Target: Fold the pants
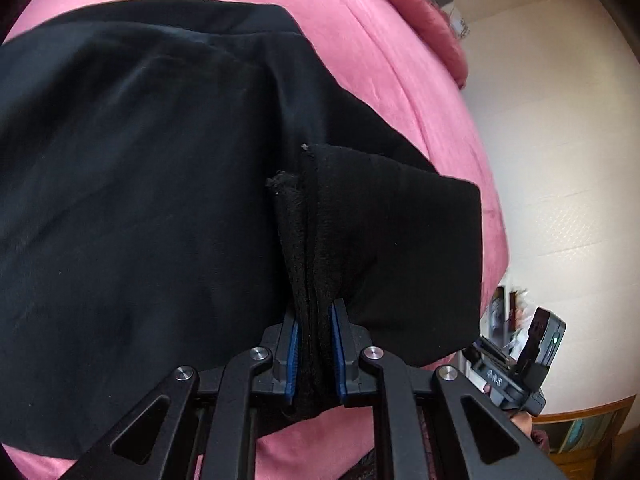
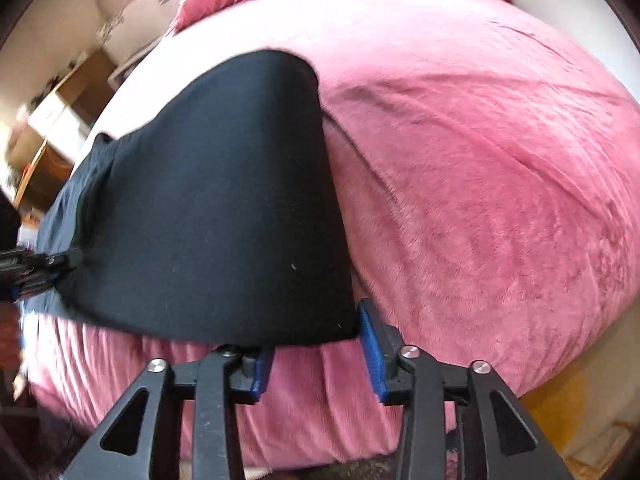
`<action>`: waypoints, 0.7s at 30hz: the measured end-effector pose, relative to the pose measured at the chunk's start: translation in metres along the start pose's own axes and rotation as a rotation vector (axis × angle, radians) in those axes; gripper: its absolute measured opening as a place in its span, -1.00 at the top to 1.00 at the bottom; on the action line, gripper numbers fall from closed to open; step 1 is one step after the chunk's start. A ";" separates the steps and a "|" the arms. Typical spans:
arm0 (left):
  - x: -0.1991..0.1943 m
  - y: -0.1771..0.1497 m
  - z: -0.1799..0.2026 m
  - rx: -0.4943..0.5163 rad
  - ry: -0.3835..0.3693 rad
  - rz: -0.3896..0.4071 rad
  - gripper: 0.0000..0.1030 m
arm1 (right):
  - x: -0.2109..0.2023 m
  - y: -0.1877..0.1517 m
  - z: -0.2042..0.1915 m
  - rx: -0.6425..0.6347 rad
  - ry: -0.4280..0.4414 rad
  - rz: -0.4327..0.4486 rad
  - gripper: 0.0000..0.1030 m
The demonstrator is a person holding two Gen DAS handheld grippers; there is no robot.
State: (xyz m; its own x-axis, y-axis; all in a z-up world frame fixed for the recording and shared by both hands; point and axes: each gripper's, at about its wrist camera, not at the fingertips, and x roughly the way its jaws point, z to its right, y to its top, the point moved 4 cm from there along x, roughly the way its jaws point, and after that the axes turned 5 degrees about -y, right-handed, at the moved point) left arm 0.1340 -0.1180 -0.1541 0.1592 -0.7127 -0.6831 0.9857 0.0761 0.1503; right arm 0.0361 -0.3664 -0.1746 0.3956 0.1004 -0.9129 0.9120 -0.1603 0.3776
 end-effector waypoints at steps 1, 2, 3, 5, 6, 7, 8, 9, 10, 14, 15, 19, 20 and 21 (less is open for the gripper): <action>-0.001 0.000 0.000 -0.008 -0.005 0.003 0.72 | -0.003 -0.001 0.001 -0.040 -0.006 -0.017 -0.02; 0.000 0.000 0.002 -0.010 -0.007 0.003 0.72 | -0.009 -0.004 0.001 -0.063 -0.002 -0.033 -0.06; 0.000 0.000 0.006 0.009 0.003 0.004 0.72 | -0.014 -0.006 0.001 -0.096 0.018 -0.059 -0.06; -0.003 0.000 0.014 0.073 0.033 0.008 0.72 | -0.033 -0.002 0.004 -0.144 0.040 -0.047 -0.06; -0.004 -0.001 0.020 0.117 0.054 0.014 0.72 | -0.042 0.001 0.005 -0.147 0.048 -0.031 -0.06; -0.003 -0.001 0.026 0.141 0.064 0.020 0.72 | -0.052 0.010 0.006 -0.141 0.061 -0.001 -0.06; -0.002 -0.002 0.026 0.152 0.068 0.024 0.72 | -0.059 0.017 0.006 -0.129 0.073 0.028 -0.06; -0.003 -0.004 0.028 0.159 0.072 0.032 0.72 | -0.065 0.028 0.003 -0.111 0.091 0.062 -0.06; -0.001 -0.004 0.029 0.163 0.071 0.042 0.72 | -0.067 0.042 -0.003 -0.099 0.110 0.093 -0.06; -0.023 -0.012 0.031 0.188 0.075 0.099 0.72 | -0.052 0.085 -0.035 -0.097 0.098 0.163 -0.06; -0.027 -0.012 0.033 0.198 0.082 0.119 0.72 | -0.043 0.090 -0.039 -0.097 0.086 0.166 -0.06; -0.030 -0.014 0.025 0.232 0.139 0.124 0.72 | -0.006 0.111 -0.063 -0.107 0.039 0.138 -0.06; -0.023 -0.013 0.022 0.232 0.161 0.107 0.72 | 0.006 0.113 -0.065 -0.112 0.005 0.109 -0.06; -0.015 -0.016 0.017 0.218 0.169 0.077 0.71 | 0.014 0.115 -0.066 -0.109 -0.006 0.080 -0.06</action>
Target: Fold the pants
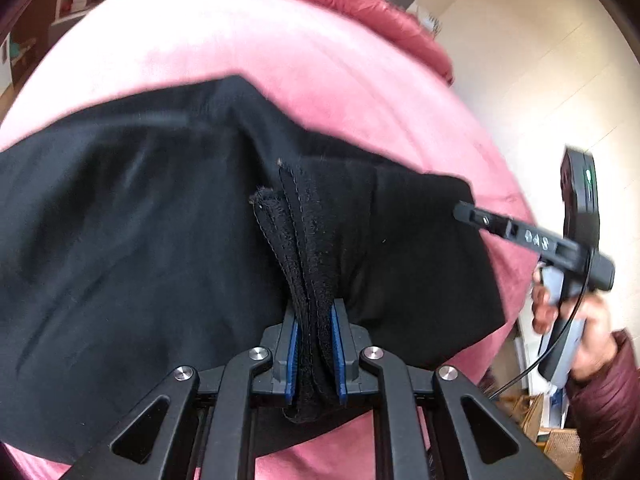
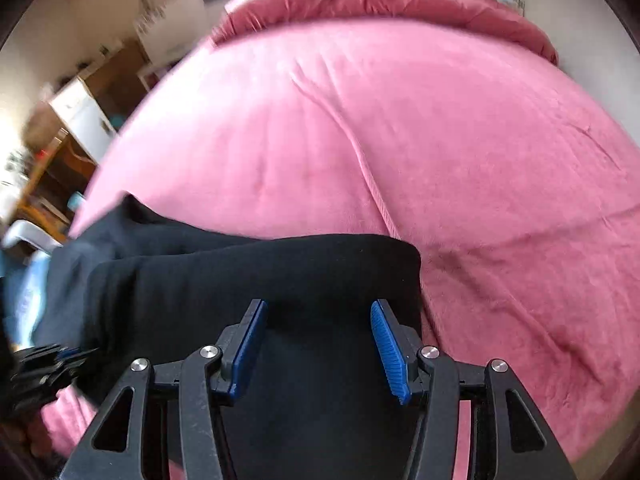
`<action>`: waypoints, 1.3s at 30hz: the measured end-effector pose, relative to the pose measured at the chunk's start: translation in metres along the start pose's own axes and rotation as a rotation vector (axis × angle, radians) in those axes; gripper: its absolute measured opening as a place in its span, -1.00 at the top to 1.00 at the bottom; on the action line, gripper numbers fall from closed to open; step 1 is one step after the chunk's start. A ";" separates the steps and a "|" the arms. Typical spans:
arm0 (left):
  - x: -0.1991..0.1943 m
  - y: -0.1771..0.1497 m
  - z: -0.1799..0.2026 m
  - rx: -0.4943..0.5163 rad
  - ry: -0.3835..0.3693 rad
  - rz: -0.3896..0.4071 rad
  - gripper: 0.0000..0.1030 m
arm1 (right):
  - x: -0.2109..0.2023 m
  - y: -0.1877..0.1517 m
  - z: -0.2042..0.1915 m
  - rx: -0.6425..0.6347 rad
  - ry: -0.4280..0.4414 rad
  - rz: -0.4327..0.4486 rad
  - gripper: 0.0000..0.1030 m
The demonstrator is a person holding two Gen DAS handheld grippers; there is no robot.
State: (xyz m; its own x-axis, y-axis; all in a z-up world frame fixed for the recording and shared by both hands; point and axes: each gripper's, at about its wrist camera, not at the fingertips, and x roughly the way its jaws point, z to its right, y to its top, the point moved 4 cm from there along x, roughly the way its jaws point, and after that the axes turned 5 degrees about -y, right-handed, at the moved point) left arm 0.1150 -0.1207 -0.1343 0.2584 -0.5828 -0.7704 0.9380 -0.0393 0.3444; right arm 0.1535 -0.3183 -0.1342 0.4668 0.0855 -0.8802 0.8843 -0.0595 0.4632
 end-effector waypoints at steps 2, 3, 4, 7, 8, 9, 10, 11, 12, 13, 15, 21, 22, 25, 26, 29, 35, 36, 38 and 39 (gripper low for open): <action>0.006 -0.003 -0.008 -0.042 -0.011 0.008 0.62 | 0.017 -0.003 -0.003 -0.027 -0.037 -0.038 -0.07; 0.008 -0.003 -0.013 -0.078 -0.032 0.006 0.60 | 0.022 -0.005 -0.005 -0.047 -0.055 -0.031 -0.08; 0.007 -0.003 -0.017 -0.100 -0.046 0.007 0.54 | 0.025 -0.007 -0.005 -0.053 -0.065 -0.018 -0.08; -0.005 -0.003 -0.028 -0.150 -0.062 0.026 0.44 | 0.025 -0.008 -0.005 -0.054 -0.073 0.007 -0.09; -0.012 -0.002 -0.031 -0.156 -0.050 0.040 0.40 | 0.025 -0.010 -0.004 -0.049 -0.068 0.012 -0.09; -0.021 -0.004 -0.035 -0.171 -0.033 0.055 0.35 | 0.025 -0.010 -0.003 -0.052 -0.066 0.018 -0.09; -0.027 -0.006 -0.039 -0.188 -0.023 0.063 0.35 | 0.023 -0.011 -0.002 -0.053 -0.066 0.021 -0.10; -0.036 -0.006 -0.044 -0.217 -0.001 0.076 0.35 | 0.024 -0.010 -0.004 -0.056 -0.070 0.025 -0.12; -0.049 -0.010 -0.055 -0.261 0.032 0.098 0.35 | 0.023 -0.009 -0.004 -0.059 -0.074 0.028 -0.16; -0.058 -0.012 -0.063 -0.288 0.040 0.110 0.35 | 0.019 -0.011 -0.005 -0.058 -0.078 0.032 -0.19; -0.088 -0.026 -0.090 -0.397 0.039 0.162 0.35 | 0.012 -0.011 -0.007 -0.054 -0.084 0.037 -0.37; -0.175 -0.071 -0.171 -0.694 0.091 0.343 0.35 | -0.023 -0.018 -0.015 -0.026 -0.106 0.108 -0.44; -0.191 -0.083 -0.187 -0.756 0.096 0.384 0.35 | -0.030 -0.022 -0.018 -0.021 -0.098 0.117 -0.45; -0.222 -0.112 -0.226 -0.893 0.112 0.458 0.34 | -0.045 -0.034 -0.026 -0.011 -0.050 0.127 -0.48; -0.229 -0.121 -0.238 -0.942 0.117 0.474 0.34 | -0.047 -0.039 -0.032 -0.014 -0.037 0.128 -0.49; -0.230 -0.141 -0.257 -1.043 0.074 0.496 0.33 | -0.051 -0.051 -0.042 -0.026 -0.011 0.112 -0.49; -0.206 -0.137 -0.261 -1.046 0.048 0.454 0.33 | -0.045 -0.069 -0.060 -0.046 0.023 0.058 -0.49; -0.200 -0.134 -0.263 -1.040 0.054 0.447 0.33 | -0.042 -0.070 -0.062 -0.052 0.026 0.048 -0.49; -0.187 -0.128 -0.268 -1.038 0.060 0.425 0.33 | -0.040 -0.074 -0.067 -0.066 0.023 0.040 -0.50; -0.185 -0.124 -0.269 -1.039 0.065 0.420 0.33 | -0.038 -0.075 -0.068 -0.068 0.024 0.036 -0.50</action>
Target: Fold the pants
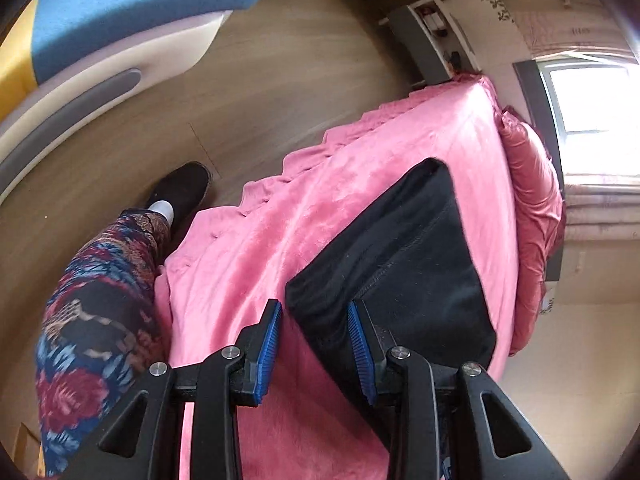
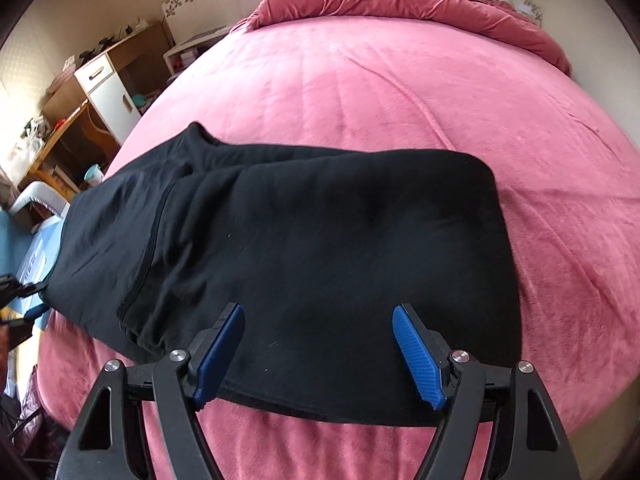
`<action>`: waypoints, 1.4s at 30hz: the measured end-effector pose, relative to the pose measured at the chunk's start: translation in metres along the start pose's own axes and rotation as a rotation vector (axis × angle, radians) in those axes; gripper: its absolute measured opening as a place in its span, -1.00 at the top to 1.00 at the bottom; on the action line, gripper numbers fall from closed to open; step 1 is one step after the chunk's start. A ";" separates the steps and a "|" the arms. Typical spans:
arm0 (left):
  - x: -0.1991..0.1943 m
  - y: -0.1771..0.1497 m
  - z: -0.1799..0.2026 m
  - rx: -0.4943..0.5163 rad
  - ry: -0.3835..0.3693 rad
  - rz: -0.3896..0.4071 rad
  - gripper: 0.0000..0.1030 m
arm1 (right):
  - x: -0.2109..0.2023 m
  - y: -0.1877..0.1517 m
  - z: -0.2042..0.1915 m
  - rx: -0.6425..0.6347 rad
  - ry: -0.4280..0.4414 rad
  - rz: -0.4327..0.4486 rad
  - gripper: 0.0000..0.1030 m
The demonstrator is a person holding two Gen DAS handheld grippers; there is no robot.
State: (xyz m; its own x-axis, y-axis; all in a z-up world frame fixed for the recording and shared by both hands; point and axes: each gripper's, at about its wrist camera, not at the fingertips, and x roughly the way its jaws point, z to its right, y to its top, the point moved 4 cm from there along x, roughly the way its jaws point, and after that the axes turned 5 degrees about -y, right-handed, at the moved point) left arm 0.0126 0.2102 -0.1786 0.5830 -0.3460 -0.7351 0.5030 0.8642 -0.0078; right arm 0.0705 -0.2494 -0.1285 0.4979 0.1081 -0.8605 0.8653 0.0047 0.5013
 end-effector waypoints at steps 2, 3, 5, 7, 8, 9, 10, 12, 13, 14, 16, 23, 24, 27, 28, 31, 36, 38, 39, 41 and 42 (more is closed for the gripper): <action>0.008 0.003 -0.001 -0.009 0.003 -0.004 0.33 | 0.004 -0.002 -0.001 -0.003 0.001 -0.014 -0.51; 0.010 0.004 -0.002 -0.019 -0.003 0.000 0.33 | 0.007 -0.002 -0.001 -0.005 -0.002 -0.020 -0.51; 0.010 0.006 0.001 -0.007 -0.002 0.026 0.45 | 0.011 -0.004 -0.001 -0.008 -0.008 -0.030 -0.51; 0.007 0.004 0.009 0.047 0.011 0.049 0.63 | 0.014 -0.006 -0.001 -0.010 -0.011 -0.036 -0.52; 0.005 0.003 0.013 0.066 0.009 0.059 0.67 | 0.016 -0.006 -0.001 -0.013 -0.013 -0.039 -0.53; 0.001 0.001 0.019 0.088 0.003 0.074 0.72 | 0.017 -0.007 -0.002 -0.015 -0.015 -0.041 -0.54; 0.000 0.000 0.023 0.103 -0.005 0.085 0.74 | 0.018 -0.007 -0.001 -0.016 -0.015 -0.042 -0.55; -0.008 -0.005 0.041 0.178 -0.049 0.111 0.75 | 0.020 -0.007 -0.002 -0.014 -0.013 -0.040 -0.59; -0.011 -0.008 0.053 0.220 -0.078 0.114 0.76 | 0.020 -0.007 -0.002 -0.014 -0.011 -0.039 -0.59; -0.014 -0.013 0.067 0.270 -0.105 0.113 0.76 | 0.021 -0.008 -0.002 -0.016 -0.011 -0.038 -0.60; -0.015 -0.030 0.103 0.404 -0.174 0.085 0.76 | 0.022 -0.008 -0.001 -0.019 -0.006 -0.038 -0.60; 0.018 -0.106 0.188 0.837 -0.104 0.008 0.76 | 0.021 -0.010 0.000 -0.031 0.002 -0.035 -0.64; 0.025 -0.115 0.192 0.878 -0.076 0.000 0.76 | 0.021 -0.011 0.000 -0.032 0.004 -0.035 -0.64; 0.044 -0.143 0.202 1.013 0.019 -0.012 0.76 | 0.020 -0.011 0.002 -0.031 0.011 -0.035 -0.64; 0.048 -0.150 0.204 1.042 0.036 -0.017 0.76 | 0.020 -0.011 0.002 -0.030 0.013 -0.036 -0.64; 0.058 -0.170 0.204 1.127 0.092 -0.020 0.76 | 0.021 -0.011 0.002 -0.031 0.017 -0.036 -0.65; 0.068 -0.185 0.200 1.197 0.139 -0.019 0.76 | 0.022 -0.011 0.000 -0.036 0.015 -0.041 -0.69; 0.071 -0.187 0.199 1.206 0.144 -0.021 0.76 | 0.024 -0.010 -0.001 -0.040 0.015 -0.044 -0.71; 0.071 -0.187 0.198 1.207 0.142 -0.023 0.76 | 0.025 -0.010 -0.002 -0.041 0.015 -0.046 -0.72; 0.073 -0.188 0.198 1.209 0.142 -0.024 0.76 | 0.026 -0.009 -0.003 -0.042 0.012 -0.053 -0.73; 0.073 -0.189 0.198 1.208 0.141 -0.023 0.76 | 0.026 -0.008 -0.003 -0.042 0.012 -0.057 -0.73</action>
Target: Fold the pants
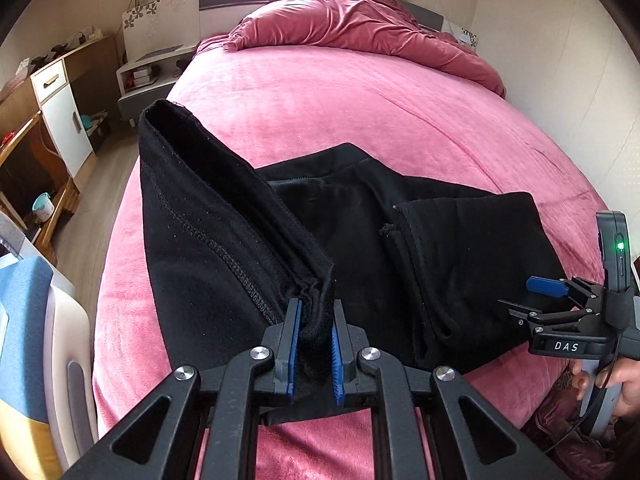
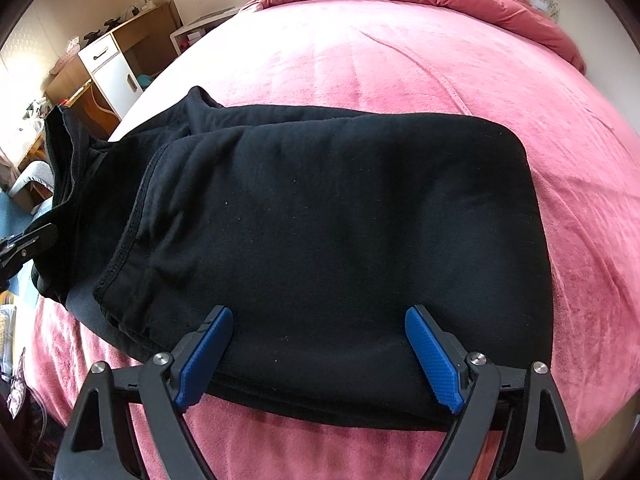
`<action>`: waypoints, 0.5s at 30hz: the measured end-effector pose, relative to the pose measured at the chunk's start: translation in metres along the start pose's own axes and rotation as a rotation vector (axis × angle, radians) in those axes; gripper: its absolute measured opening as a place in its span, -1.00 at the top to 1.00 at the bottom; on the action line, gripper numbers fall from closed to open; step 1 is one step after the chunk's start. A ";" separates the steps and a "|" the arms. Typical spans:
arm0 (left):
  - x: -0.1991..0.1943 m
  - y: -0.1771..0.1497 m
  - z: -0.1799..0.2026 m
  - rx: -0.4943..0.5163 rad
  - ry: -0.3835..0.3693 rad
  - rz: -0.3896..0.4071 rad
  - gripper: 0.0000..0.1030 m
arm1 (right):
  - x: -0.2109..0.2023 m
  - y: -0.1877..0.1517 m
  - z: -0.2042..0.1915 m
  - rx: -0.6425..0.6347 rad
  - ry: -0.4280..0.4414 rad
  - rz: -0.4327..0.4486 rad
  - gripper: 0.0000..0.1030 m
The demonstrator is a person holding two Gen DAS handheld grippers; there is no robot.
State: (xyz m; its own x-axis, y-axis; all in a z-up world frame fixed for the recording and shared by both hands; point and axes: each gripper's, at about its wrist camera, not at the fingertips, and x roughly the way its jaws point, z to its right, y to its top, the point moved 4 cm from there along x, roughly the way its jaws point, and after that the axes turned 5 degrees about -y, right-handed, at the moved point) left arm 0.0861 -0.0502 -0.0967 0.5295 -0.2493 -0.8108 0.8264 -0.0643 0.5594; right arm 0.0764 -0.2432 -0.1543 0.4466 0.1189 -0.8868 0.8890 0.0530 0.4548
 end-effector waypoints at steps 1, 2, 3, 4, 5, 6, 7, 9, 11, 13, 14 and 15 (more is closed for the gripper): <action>0.000 0.000 0.000 -0.001 -0.002 0.000 0.76 | -0.001 0.000 0.000 0.002 0.001 -0.004 -0.73; 0.002 0.002 0.000 -0.002 -0.002 -0.001 0.76 | 0.000 0.003 0.000 0.004 0.005 -0.010 -0.72; 0.002 0.002 -0.001 -0.004 -0.004 -0.001 0.76 | 0.000 0.005 0.001 0.010 0.010 -0.017 -0.72; 0.000 0.002 -0.001 -0.006 -0.006 0.000 0.76 | -0.002 0.007 0.001 0.017 0.017 -0.021 -0.72; 0.001 0.002 -0.001 -0.008 -0.007 0.001 0.76 | -0.003 0.009 0.002 0.024 0.022 -0.020 -0.72; 0.001 0.002 -0.001 -0.010 -0.009 0.000 0.76 | -0.005 0.012 0.003 0.031 0.026 -0.018 -0.72; 0.002 0.000 -0.001 -0.012 -0.011 0.000 0.76 | -0.007 0.015 0.004 0.037 0.030 -0.014 -0.72; 0.002 0.000 -0.002 -0.017 -0.014 0.001 0.76 | -0.011 0.020 0.003 0.044 0.039 -0.001 -0.72; 0.003 -0.001 -0.002 -0.018 -0.016 0.000 0.76 | -0.015 0.025 0.000 0.045 0.063 0.013 -0.72; 0.003 -0.001 -0.003 -0.018 -0.018 0.000 0.76 | -0.019 0.032 -0.006 0.039 0.099 0.024 -0.71; 0.003 -0.001 -0.003 -0.019 -0.019 0.000 0.76 | -0.020 0.035 -0.010 0.034 0.114 0.030 -0.72; 0.003 -0.001 -0.003 -0.019 -0.021 0.000 0.76 | -0.020 0.039 -0.014 0.029 0.136 0.031 -0.72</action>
State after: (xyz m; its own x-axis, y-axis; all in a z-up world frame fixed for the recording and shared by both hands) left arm 0.0876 -0.0481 -0.1003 0.5257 -0.2691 -0.8070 0.8300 -0.0456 0.5559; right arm 0.1005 -0.2299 -0.1175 0.4580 0.2539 -0.8519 0.8784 0.0183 0.4776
